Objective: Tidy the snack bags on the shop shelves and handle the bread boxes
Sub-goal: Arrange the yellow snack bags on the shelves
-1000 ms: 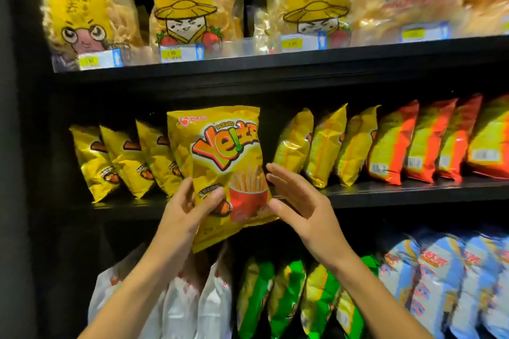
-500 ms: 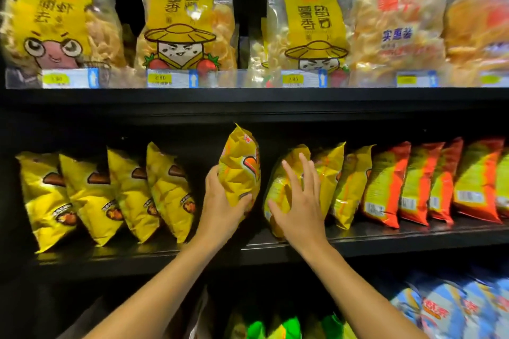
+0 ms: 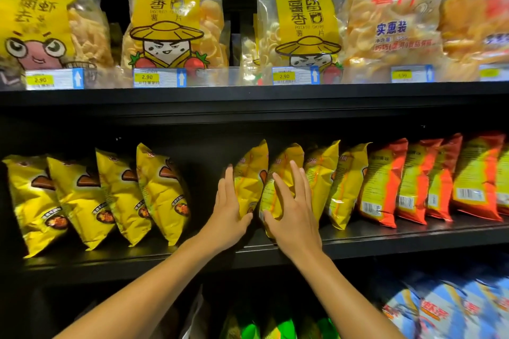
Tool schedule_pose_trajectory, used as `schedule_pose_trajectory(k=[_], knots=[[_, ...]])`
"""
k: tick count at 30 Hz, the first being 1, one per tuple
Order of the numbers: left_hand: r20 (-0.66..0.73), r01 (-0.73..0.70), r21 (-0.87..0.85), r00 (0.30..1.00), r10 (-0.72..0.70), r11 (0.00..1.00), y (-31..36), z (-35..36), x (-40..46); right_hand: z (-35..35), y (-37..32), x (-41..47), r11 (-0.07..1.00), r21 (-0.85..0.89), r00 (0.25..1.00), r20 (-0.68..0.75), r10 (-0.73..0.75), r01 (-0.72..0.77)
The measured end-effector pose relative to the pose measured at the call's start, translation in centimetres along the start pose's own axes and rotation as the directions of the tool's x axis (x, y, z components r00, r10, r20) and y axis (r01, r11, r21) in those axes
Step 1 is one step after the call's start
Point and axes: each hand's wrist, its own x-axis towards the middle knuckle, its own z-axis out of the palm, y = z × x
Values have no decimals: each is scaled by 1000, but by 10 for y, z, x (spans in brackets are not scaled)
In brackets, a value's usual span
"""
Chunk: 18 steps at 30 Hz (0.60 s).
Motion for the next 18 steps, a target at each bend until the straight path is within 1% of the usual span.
schedule_pose_trajectory(k=[3,7,11,14,18], knots=[[25,-36,111,999,33,993,-2,9,0,1,2,0,1000,13,1000,-9,4,-4],[28,-15,143,1000,11,990,-4,7,-2,2,5,-1,1000,9,1000,-11,-2,2],[21,7,177,1000,-11,984,3,-4,-15,3,6,-1,999,42,999,-48,-24,26],[-32,-38,218,998,46,975,2,-27,-39,1,7,-4,993,105,996,-78,-49,57],[-55,-133,374,985,165,918,-18,-79,-81,-6,6,-10,964,182,978,-113,-174,193]])
